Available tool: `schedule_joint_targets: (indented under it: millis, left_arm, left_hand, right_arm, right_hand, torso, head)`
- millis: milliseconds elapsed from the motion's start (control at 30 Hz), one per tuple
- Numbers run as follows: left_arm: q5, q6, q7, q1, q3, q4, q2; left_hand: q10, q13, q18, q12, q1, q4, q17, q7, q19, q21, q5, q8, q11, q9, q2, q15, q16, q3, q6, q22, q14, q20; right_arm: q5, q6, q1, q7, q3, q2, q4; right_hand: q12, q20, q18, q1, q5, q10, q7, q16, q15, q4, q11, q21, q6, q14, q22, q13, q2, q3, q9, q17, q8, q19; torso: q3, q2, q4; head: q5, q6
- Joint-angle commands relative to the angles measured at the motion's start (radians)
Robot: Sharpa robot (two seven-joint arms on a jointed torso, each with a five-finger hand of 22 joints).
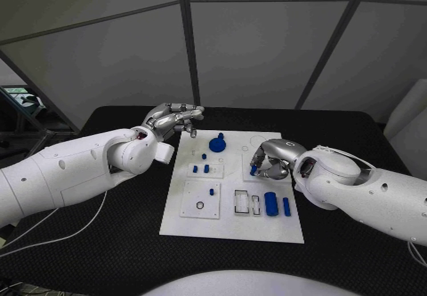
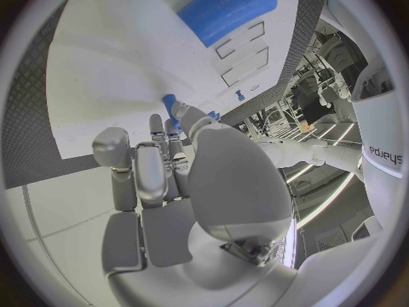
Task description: Assemble the parts on the task board
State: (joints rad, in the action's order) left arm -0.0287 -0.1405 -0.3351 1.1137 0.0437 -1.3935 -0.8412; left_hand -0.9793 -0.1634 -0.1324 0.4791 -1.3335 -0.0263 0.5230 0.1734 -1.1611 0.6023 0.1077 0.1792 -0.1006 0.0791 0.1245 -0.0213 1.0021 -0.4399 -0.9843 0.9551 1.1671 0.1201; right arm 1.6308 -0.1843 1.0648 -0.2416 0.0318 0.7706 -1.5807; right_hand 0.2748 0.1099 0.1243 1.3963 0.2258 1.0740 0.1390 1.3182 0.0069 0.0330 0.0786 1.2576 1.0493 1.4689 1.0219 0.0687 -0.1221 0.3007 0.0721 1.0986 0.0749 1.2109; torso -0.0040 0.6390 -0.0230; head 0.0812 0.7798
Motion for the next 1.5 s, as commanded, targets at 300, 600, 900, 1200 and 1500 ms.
schedule_joint_targets:
  millis: [300, 600, 900, 1200, 1500]
  left_arm:
    - [-0.003, 0.015, 0.001, 0.002, 0.001, 0.0, 0.0]
    - [-0.003, 0.019, 0.004, 0.002, 0.001, 0.001, 0.0]
    - [-0.003, 0.02, 0.005, 0.002, 0.001, 0.0, -0.001]
    - [-0.003, 0.02, 0.005, 0.002, 0.001, 0.0, -0.002]
    - [-0.003, 0.02, 0.007, 0.002, 0.001, 0.0, -0.002]
  left_hand:
    - [0.009, 0.001, -0.051, 0.0, 0.001, 0.0, -0.001, -0.002, 0.005, -0.004, -0.004, -0.001, -0.001, -0.001, -0.009, -0.002, -0.001, 0.007, 0.006, -0.001, -0.004, 0.0]
    - [0.009, 0.001, -0.051, 0.0, 0.002, 0.001, -0.002, -0.001, 0.005, -0.004, -0.004, -0.001, -0.002, -0.001, -0.008, -0.002, 0.0, 0.009, 0.007, -0.002, -0.005, 0.0]
    - [0.009, 0.001, -0.051, 0.0, 0.002, 0.001, -0.002, -0.001, 0.005, -0.004, -0.004, -0.001, -0.002, -0.001, -0.008, -0.002, 0.0, 0.009, 0.007, -0.002, -0.005, 0.0]
    - [0.01, 0.001, -0.05, 0.0, 0.002, 0.001, -0.003, -0.001, 0.004, -0.005, -0.004, -0.001, -0.002, -0.001, -0.008, -0.002, 0.0, 0.01, 0.007, -0.002, -0.005, 0.0]
    - [0.01, 0.001, -0.05, 0.0, 0.002, 0.001, -0.003, -0.001, 0.004, -0.005, -0.004, -0.001, -0.002, -0.001, -0.008, -0.002, 0.0, 0.01, 0.007, -0.002, -0.005, 0.0]
  right_arm:
    - [0.001, 0.013, 0.002, 0.002, 0.001, -0.005, 0.004]
    - [-0.006, 0.0, 0.001, 0.013, 0.001, -0.013, 0.007]
    - [-0.009, -0.004, 0.001, 0.019, 0.001, -0.016, 0.009]
    - [-0.01, 0.002, 0.001, 0.019, 0.001, -0.017, 0.009]
    - [-0.01, 0.016, 0.001, 0.013, 0.0, -0.018, 0.01]
  right_hand:
    - [0.0, -0.001, -0.01, 0.001, -0.01, 0.016, 0.001, 0.009, -0.008, 0.004, 0.0, 0.007, -0.005, 0.021, 0.007, -0.003, -0.003, 0.011, -0.004, 0.004, -0.006, 0.013]
    - [-0.002, -0.002, -0.01, -0.001, -0.011, 0.018, 0.004, 0.008, -0.008, 0.006, 0.001, 0.007, -0.011, 0.02, 0.006, -0.004, -0.007, 0.014, -0.005, 0.001, -0.01, 0.012]
    - [-0.002, -0.001, -0.009, 0.0, -0.011, 0.022, 0.005, 0.006, -0.007, 0.008, 0.001, 0.006, -0.009, 0.019, 0.005, -0.004, -0.005, 0.018, -0.004, -0.003, -0.008, 0.011]
    - [-0.004, -0.002, -0.009, 0.019, -0.029, 0.048, 0.009, 0.007, -0.009, 0.005, 0.0, 0.008, 0.025, 0.019, 0.008, -0.003, 0.008, 0.052, 0.002, -0.003, 0.005, 0.011]
    - [0.005, -0.017, -0.011, 0.033, -0.068, 0.128, -0.017, 0.012, -0.028, 0.001, -0.026, 0.019, 0.115, 0.021, 0.023, 0.006, 0.036, 0.099, 0.018, 0.002, 0.044, 0.018]
  torso:
    - [0.0006, 0.0, -0.0011]
    - [0.0003, 0.0, -0.0007]
    - [0.0, 0.0, -0.0006]
    - [0.0002, -0.001, -0.0005]
    - [0.0005, -0.001, -0.0004]
  head:
    - [0.0, 0.003]
    - [-0.001, 0.004]
    - [-0.002, 0.006]
    - [-0.001, 0.008]
    - [-0.001, 0.009]
